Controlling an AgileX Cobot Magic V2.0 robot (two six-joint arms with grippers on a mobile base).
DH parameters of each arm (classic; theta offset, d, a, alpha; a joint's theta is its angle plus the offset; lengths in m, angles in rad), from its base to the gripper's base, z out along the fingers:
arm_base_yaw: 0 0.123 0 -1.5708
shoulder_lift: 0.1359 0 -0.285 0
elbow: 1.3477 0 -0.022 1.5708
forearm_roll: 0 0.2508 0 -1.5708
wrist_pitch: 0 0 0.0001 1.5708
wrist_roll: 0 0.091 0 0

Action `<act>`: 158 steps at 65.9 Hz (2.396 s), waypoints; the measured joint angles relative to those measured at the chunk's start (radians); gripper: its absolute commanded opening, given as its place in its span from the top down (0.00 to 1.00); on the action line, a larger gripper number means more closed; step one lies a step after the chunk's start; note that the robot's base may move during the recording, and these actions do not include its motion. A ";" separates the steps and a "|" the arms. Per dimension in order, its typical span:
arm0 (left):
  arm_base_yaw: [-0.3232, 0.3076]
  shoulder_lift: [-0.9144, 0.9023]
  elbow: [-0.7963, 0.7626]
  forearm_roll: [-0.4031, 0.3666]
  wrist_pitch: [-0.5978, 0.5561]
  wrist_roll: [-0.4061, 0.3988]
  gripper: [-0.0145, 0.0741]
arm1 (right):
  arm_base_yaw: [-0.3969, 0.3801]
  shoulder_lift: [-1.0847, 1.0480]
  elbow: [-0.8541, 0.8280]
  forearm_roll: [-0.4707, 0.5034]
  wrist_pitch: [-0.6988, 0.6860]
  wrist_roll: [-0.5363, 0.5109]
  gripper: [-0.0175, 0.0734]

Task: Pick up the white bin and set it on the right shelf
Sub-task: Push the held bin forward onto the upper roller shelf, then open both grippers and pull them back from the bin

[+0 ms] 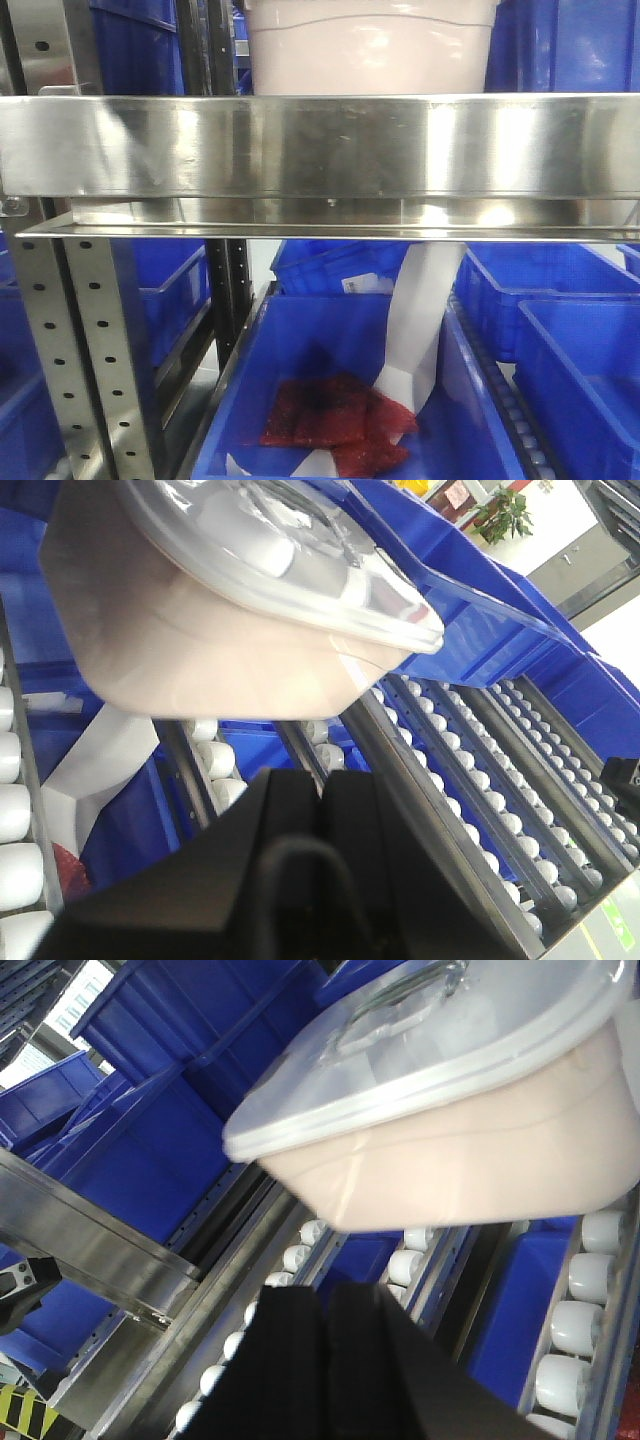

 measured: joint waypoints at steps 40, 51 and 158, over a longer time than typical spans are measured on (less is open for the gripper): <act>-0.008 -0.243 0.032 0.419 -0.441 -0.251 0.97 | 0.000 -0.229 0.035 -0.208 -0.398 0.091 0.74; -0.008 -0.311 0.146 0.514 -0.451 -0.253 0.97 | 0.000 -0.329 0.158 -0.277 -0.413 0.074 0.74; -0.013 -1.431 1.052 0.682 -0.567 -0.253 0.97 | 0.000 -1.318 0.942 -0.290 -0.345 -0.143 0.75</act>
